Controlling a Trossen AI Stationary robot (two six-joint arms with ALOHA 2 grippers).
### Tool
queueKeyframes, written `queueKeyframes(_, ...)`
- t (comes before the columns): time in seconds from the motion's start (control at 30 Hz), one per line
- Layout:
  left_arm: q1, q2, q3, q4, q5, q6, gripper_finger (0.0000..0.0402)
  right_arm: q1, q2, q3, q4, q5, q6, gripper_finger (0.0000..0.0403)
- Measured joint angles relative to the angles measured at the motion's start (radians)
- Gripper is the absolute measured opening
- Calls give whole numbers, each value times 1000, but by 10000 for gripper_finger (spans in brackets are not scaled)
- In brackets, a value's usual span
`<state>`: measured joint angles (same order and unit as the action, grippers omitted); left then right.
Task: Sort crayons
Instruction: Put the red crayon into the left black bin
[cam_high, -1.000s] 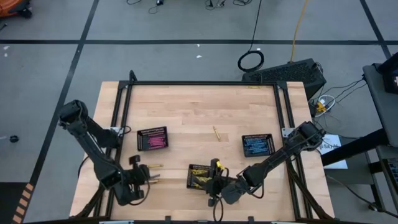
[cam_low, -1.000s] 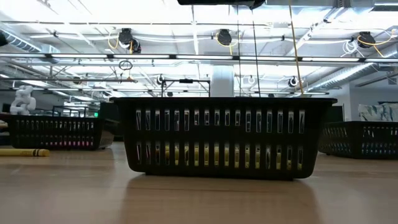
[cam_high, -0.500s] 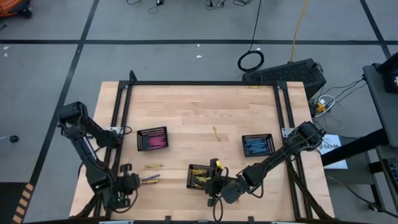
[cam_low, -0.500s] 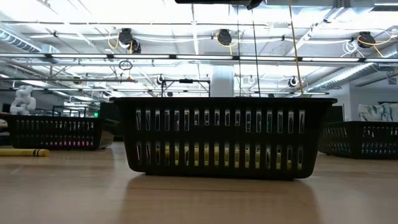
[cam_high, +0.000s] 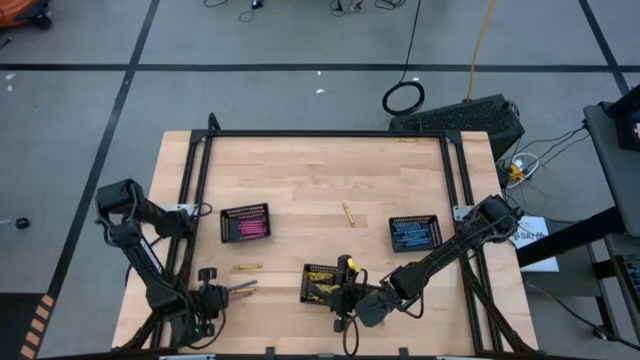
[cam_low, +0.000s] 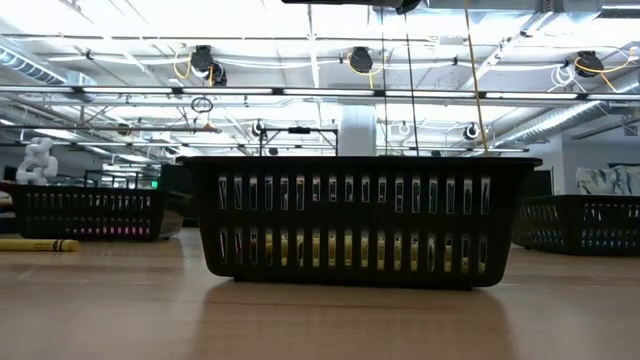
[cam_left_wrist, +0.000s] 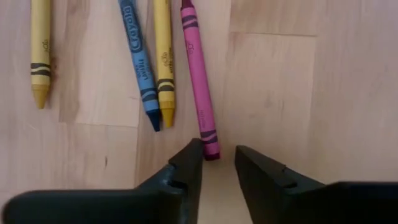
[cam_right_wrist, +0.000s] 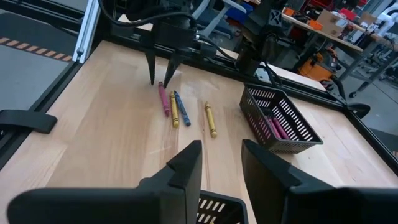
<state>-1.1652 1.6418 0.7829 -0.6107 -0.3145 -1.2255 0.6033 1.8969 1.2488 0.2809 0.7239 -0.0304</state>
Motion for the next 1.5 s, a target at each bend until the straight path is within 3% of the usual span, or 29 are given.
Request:
queueKeyframes(0.33,0,3,-2,6,-27,-79,10,0,0,0,7,0,2,98)
queueKeyframes(0.67,4,-9,65,27,-37,-78,2,6,-4,0,-8,12,-10,98)
queueKeyframes(0.8,3,-42,109,22,-135,-41,2,32,-38,0,-97,71,-8,98)
queueKeyframes(0.93,17,-97,139,26,-306,40,2,73,-91,0,-204,118,25,98)
queueKeyframes(1.03,48,-131,138,15,-352,59,1,91,-120,0,-242,118,65,98)
queueKeyframes(1.13,95,-135,139,33,-330,139,1,95,-121,0,-250,116,77,98)
queueKeyframes(1.37,192,-76,139,227,-91,491,0,90,-112,0,-280,114,101,98)
queueKeyframes(1.5,193,-43,139,318,-10,526,16,90,-112,0,-285,114,92,98)
